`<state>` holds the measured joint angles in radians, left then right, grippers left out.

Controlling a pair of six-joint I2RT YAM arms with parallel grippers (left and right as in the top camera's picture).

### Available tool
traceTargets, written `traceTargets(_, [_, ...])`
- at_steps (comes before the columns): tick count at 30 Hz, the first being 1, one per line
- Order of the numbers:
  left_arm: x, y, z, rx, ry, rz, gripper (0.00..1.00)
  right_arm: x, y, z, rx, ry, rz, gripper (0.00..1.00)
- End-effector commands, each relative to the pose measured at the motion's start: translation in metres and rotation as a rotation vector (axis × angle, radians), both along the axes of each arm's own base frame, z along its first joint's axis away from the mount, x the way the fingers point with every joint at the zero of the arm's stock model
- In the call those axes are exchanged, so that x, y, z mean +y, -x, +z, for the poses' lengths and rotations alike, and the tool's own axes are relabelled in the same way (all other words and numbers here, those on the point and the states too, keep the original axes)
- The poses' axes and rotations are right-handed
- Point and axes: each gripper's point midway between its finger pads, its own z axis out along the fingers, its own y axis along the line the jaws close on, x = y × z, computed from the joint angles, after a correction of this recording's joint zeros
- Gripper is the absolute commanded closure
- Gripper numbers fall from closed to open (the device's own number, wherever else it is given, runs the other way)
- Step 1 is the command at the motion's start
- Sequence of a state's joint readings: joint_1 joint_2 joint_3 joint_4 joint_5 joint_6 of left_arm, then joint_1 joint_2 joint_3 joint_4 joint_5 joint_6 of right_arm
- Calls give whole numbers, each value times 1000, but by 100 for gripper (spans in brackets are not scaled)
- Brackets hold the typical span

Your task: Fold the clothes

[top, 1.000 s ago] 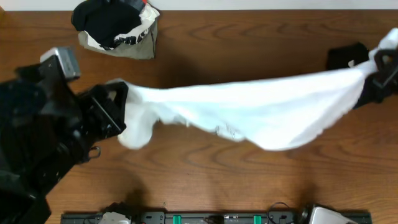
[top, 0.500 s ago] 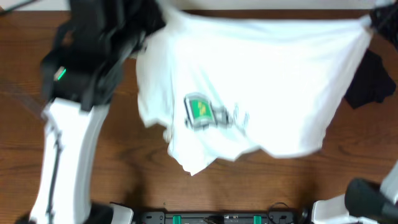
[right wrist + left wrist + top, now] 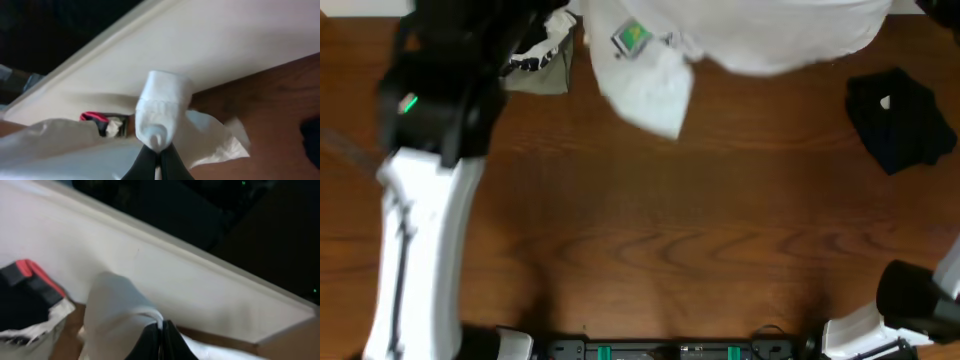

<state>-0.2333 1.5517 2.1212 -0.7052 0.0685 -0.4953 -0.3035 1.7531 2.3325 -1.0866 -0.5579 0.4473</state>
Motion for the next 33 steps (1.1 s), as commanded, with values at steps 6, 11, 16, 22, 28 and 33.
traceTargets(6, [32, 127, -32, 281, -21, 22, 93, 10, 117, 4, 163, 128, -64, 99])
traceTargets(11, [40, 164, -134, 764, -30, 101, 93, 10, 147, -57, 435, 167, -68, 99])
traceTargets(16, [40, 163, -211, 1040, -78, 147, 94, 14, 149, -104, 578, 145, -41, 98])
traceTargets(22, [35, 165, -271, 1215, -91, 157, 94, 0, 150, -151, 720, 176, -80, 98])
traceTargets(28, [31, 146, -282, 1174, -79, 152, 94, -6, 128, -165, 689, 158, -106, 98])
traceTargets(33, [17, 87, -263, 923, -27, 105, 94, -6, 87, -158, 565, 122, -98, 96])
